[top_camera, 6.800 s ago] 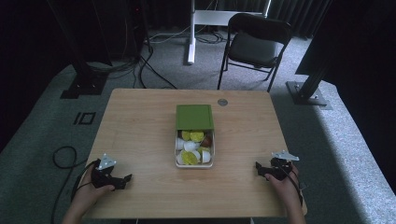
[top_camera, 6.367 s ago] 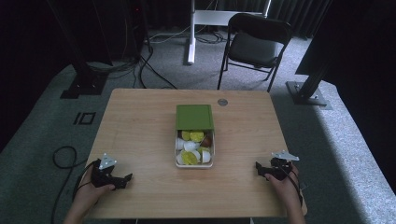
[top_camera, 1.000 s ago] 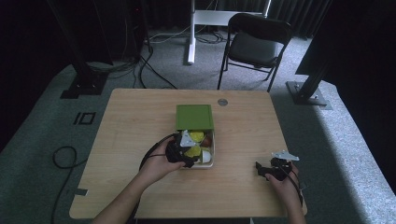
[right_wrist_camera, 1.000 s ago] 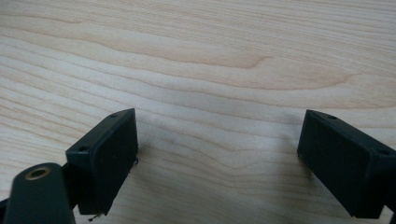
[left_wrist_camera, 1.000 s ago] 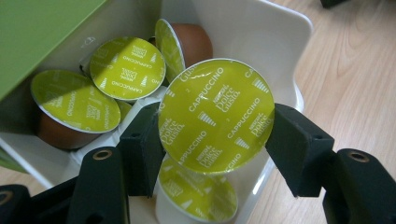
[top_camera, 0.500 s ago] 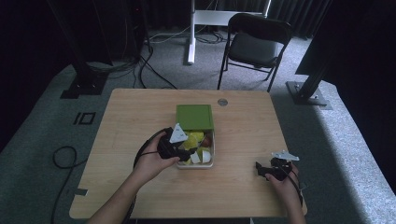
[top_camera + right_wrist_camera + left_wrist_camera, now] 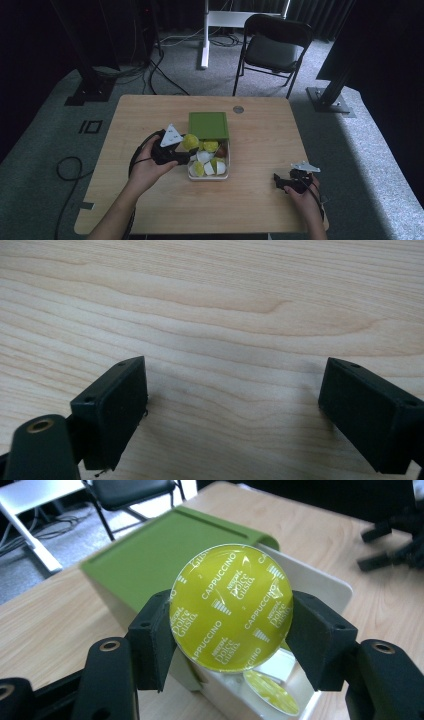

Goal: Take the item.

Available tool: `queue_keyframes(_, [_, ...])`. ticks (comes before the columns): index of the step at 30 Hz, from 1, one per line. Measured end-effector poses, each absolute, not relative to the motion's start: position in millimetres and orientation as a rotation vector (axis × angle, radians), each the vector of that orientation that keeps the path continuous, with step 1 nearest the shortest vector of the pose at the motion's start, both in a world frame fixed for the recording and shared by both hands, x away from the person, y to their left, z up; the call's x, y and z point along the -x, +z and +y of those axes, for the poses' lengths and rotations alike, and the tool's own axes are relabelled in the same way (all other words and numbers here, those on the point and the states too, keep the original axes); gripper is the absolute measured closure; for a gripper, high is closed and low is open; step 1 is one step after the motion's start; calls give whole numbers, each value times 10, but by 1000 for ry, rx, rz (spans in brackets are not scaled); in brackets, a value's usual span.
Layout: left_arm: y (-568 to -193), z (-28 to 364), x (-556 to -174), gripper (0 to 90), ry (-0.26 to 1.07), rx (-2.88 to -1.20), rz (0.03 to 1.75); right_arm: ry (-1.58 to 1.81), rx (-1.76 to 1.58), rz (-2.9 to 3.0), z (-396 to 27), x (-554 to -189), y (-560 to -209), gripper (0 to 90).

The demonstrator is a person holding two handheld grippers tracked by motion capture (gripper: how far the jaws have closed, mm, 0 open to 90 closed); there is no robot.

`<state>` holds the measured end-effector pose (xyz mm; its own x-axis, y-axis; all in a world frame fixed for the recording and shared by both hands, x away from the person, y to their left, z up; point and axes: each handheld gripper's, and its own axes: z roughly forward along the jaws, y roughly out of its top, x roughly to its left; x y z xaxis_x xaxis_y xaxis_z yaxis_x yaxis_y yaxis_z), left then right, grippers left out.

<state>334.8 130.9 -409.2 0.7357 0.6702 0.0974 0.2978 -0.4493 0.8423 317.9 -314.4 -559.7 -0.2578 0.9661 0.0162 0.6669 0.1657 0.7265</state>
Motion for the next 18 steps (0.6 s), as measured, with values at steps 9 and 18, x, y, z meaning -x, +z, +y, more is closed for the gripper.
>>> queue_keyframes(9, [-4164, 1622, -3381, 405, 634, -1975, 816, 872, -1542, 1994, -3144, -3179, -5597, 120])
queue_keyframes(18, [-4390, 1880, -3485, 404, 688, -1930, 941, 873, -1543, 1993, -3143, -3178, -5596, 120])
